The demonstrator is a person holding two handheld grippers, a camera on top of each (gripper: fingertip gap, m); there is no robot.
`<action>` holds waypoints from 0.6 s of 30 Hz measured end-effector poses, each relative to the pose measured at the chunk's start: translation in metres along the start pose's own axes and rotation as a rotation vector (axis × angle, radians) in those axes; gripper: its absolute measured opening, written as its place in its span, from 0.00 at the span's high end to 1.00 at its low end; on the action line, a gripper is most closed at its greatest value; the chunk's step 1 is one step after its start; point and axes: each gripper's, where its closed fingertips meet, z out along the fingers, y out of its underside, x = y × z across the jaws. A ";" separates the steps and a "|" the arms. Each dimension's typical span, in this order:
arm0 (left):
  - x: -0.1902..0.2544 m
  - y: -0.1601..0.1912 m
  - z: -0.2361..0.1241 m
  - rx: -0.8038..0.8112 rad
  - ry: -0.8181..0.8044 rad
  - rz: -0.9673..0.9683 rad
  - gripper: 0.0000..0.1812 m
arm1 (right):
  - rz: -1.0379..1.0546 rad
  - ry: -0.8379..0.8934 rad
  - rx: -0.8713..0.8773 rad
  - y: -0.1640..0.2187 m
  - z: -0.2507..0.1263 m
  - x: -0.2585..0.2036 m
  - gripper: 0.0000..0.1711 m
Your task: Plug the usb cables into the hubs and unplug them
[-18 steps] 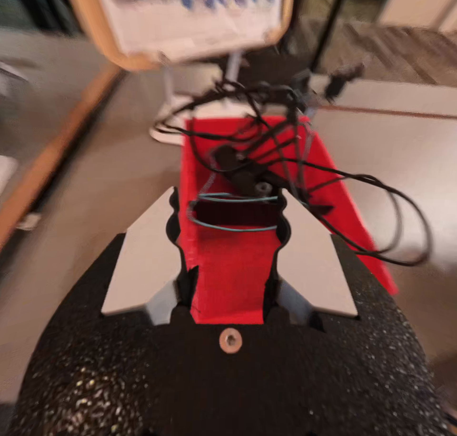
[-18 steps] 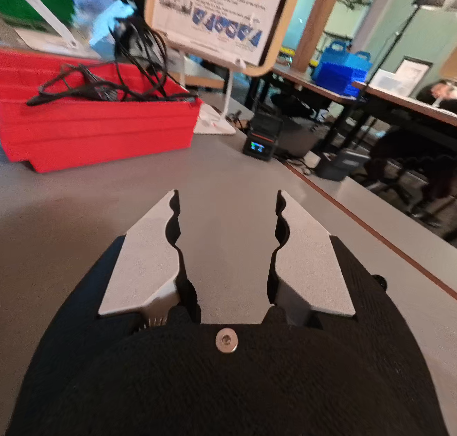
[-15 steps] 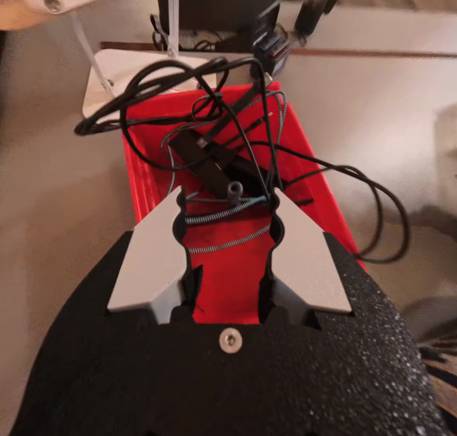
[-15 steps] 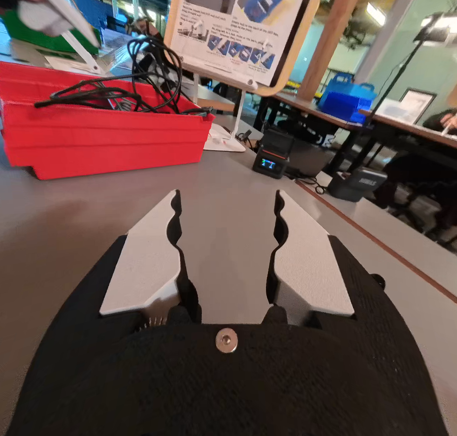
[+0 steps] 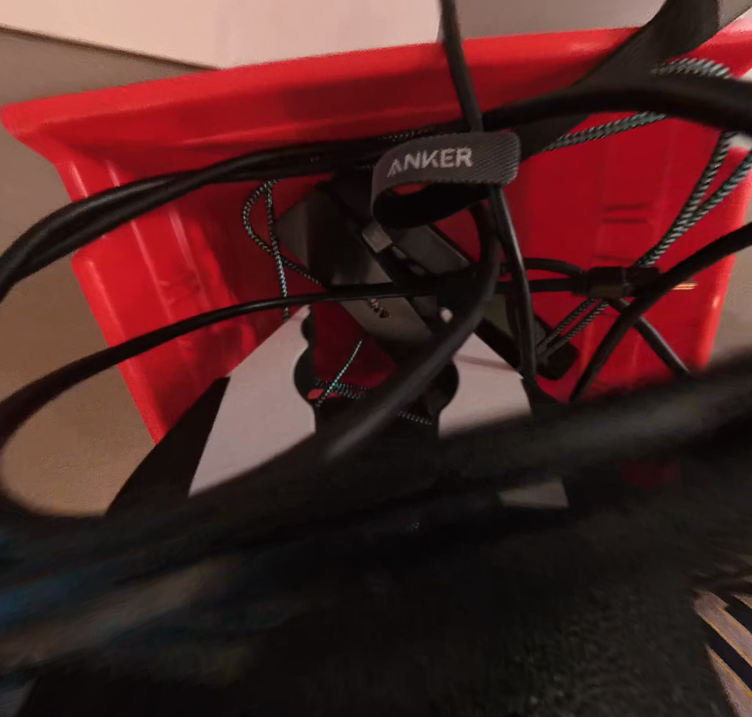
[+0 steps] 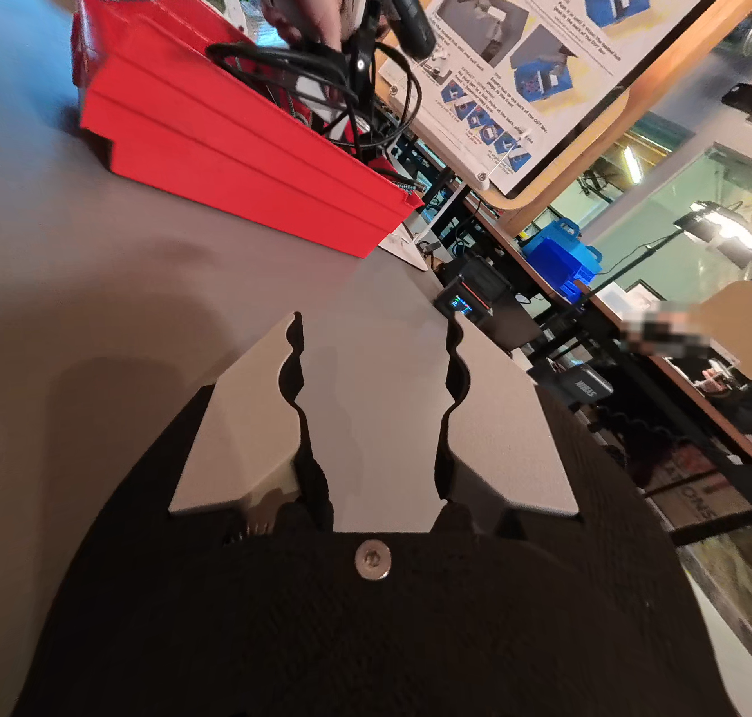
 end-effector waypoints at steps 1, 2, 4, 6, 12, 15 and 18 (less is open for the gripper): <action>0.000 0.006 0.002 -0.037 0.009 -0.012 0.72 | 0.007 -0.001 0.004 -0.001 -0.001 0.000 0.59; 0.003 0.010 0.004 -0.052 0.040 -0.023 0.70 | 0.014 -0.001 0.007 -0.001 -0.002 0.001 0.59; 0.008 0.005 0.009 -0.009 0.107 -0.066 0.67 | 0.029 -0.002 0.007 -0.001 -0.003 0.002 0.59; 0.012 0.004 0.011 0.016 0.163 -0.078 0.69 | 0.041 0.000 0.008 -0.001 -0.003 0.003 0.59; 0.010 0.009 0.010 0.058 0.138 0.045 0.77 | 0.038 -0.015 -0.009 0.003 -0.002 0.000 0.59; 0.009 0.008 0.002 0.125 0.060 0.135 0.78 | 0.035 -0.017 -0.008 0.003 -0.002 0.000 0.59; 0.006 -0.001 -0.021 0.248 -0.060 0.214 0.79 | 0.035 -0.012 -0.012 0.004 -0.002 0.001 0.59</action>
